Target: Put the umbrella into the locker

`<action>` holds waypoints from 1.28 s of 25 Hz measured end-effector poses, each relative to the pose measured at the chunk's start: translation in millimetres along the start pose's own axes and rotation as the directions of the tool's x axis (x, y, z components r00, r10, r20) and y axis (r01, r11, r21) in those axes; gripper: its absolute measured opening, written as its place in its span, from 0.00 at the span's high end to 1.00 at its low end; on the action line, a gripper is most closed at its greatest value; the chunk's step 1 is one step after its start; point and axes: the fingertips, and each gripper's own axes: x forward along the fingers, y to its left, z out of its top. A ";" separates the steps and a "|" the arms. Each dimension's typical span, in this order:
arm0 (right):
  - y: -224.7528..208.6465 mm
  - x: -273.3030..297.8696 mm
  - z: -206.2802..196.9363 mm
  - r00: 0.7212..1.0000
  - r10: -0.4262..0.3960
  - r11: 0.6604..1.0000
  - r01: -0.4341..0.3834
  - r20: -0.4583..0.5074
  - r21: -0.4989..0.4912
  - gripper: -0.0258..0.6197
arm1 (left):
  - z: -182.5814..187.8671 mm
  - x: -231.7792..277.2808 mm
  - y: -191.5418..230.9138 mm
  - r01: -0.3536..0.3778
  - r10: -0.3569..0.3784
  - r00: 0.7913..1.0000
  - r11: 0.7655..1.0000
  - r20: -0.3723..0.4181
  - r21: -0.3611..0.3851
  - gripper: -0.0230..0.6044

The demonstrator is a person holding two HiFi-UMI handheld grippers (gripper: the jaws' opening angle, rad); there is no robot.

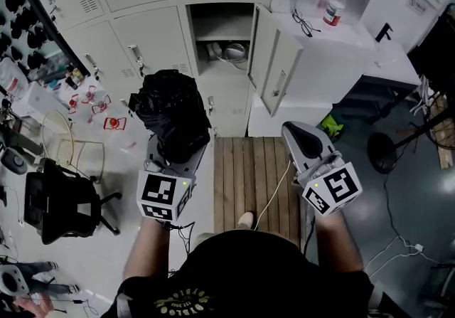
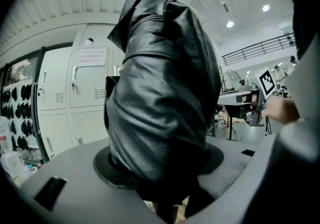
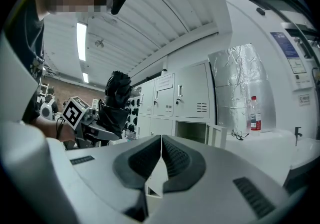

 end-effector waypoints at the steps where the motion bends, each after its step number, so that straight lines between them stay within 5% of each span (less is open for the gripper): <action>1: -2.7 1.6 -0.8 1.000 0.010 1.000 -0.010 0.001 0.001 0.92 | 1.4 4.2 -0.8 -0.004 0.004 1.000 1.000 0.001 -0.003 0.53; 32: -50.9 51.2 0.4 0.997 0.061 0.998 -0.062 0.057 0.013 0.92 | 6.0 60.0 14.8 -0.028 0.028 0.999 1.000 -0.018 0.009 0.53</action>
